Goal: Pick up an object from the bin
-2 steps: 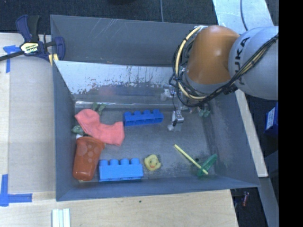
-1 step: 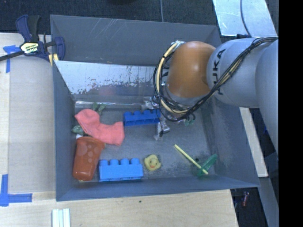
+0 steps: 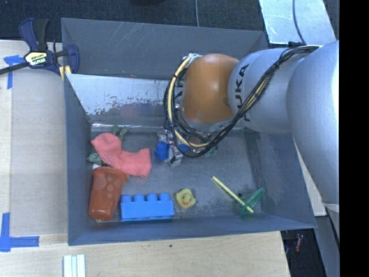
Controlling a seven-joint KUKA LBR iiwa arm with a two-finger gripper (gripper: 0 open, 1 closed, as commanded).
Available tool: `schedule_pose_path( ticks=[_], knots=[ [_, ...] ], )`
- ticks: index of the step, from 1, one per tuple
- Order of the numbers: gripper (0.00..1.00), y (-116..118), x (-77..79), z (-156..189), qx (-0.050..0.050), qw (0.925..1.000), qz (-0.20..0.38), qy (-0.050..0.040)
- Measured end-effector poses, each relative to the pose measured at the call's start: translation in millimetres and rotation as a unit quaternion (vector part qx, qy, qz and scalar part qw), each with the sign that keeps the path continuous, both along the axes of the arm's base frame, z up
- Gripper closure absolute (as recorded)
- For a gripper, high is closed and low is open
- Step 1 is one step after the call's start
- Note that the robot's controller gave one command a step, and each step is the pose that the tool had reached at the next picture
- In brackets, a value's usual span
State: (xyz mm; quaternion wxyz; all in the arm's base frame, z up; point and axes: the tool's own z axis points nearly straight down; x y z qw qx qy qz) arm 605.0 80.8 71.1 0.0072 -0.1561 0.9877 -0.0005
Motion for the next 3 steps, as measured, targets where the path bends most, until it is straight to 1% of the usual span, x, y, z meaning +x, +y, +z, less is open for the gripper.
schedule_pose_path(
  ticks=[1, 2, 3],
  knots=[
    [1.0, 0, 0.0, 0, 0.0, 1.0, 0.0, 0.0001],
    [1.0, 3, -5.5, 71, 0.0, 1.0, 0.007, 0.0014],
    [1.0, 6, -18.3, 153, -0.001, 0.9998, 0.02, 0.0031]
  ],
)
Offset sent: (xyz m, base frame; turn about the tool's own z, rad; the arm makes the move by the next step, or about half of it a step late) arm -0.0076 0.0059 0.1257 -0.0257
